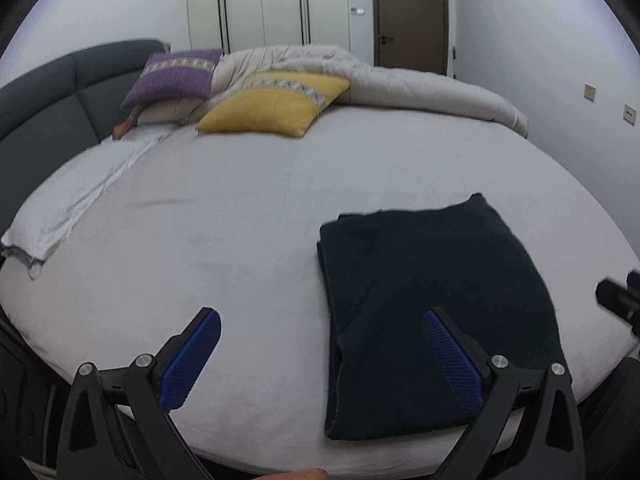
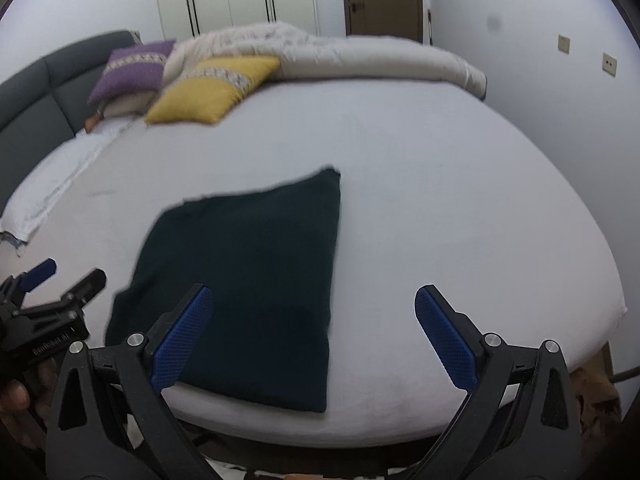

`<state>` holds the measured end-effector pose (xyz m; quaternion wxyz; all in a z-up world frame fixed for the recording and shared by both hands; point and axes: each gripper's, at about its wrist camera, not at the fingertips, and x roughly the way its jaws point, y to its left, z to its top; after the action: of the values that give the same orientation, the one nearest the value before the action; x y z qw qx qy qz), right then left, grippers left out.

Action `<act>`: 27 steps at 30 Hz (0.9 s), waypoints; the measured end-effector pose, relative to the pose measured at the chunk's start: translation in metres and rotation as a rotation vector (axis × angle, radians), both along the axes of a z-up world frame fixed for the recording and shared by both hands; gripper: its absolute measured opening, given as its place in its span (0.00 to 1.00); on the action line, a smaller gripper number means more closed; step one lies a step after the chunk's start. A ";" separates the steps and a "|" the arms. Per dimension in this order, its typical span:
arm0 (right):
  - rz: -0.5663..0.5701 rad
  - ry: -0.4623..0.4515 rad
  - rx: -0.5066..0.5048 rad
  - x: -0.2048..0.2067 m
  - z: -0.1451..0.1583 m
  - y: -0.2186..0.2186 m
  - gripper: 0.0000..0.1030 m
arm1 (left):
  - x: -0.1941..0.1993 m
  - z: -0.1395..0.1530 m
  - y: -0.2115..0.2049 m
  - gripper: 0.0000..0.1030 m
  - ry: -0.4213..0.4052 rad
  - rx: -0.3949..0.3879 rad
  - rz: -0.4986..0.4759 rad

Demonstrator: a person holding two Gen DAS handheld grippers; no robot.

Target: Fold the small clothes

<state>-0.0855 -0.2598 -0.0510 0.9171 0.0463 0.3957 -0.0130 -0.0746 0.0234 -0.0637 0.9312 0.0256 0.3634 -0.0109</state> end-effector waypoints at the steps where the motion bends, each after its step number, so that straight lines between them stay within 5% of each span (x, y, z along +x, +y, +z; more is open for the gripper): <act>1: -0.001 0.015 0.005 0.003 -0.010 0.002 1.00 | 0.000 -0.002 0.001 1.00 0.004 -0.001 0.001; 10: -0.021 0.053 -0.006 0.020 -0.061 0.018 1.00 | 0.004 -0.023 -0.001 1.00 0.040 0.018 -0.006; 27: -0.023 0.031 0.001 0.020 -0.052 0.012 1.00 | 0.008 -0.033 0.005 1.00 0.078 -0.018 -0.022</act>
<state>-0.0651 -0.2475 -0.1027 0.9107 0.0512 0.4092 -0.0242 -0.0665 0.0281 -0.0967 0.9164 0.0209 0.3990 -0.0256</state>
